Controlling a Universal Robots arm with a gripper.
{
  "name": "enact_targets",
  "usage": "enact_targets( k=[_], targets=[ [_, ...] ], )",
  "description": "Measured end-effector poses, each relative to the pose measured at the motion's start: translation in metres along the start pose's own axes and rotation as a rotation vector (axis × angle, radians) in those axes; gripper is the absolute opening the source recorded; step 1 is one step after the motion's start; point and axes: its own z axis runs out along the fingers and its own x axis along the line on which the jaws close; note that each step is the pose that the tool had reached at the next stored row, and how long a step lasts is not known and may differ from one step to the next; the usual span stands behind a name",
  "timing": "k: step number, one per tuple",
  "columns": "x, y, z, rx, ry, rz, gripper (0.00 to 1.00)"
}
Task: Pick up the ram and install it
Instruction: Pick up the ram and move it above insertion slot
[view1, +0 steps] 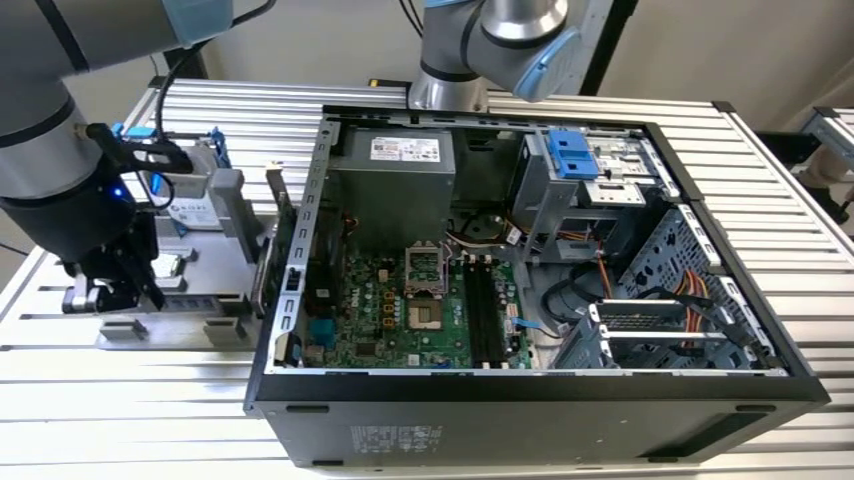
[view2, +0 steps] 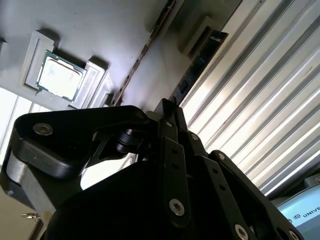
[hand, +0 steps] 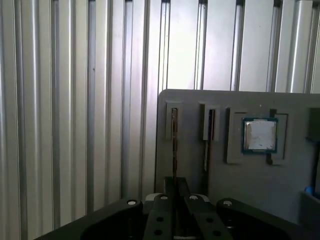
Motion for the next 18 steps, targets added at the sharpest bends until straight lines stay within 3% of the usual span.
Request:
enact_targets(
  k=[18],
  targets=[
    [0.0003,0.0004,-0.0152,0.0073,0.0008,0.027,0.00]
  ],
)
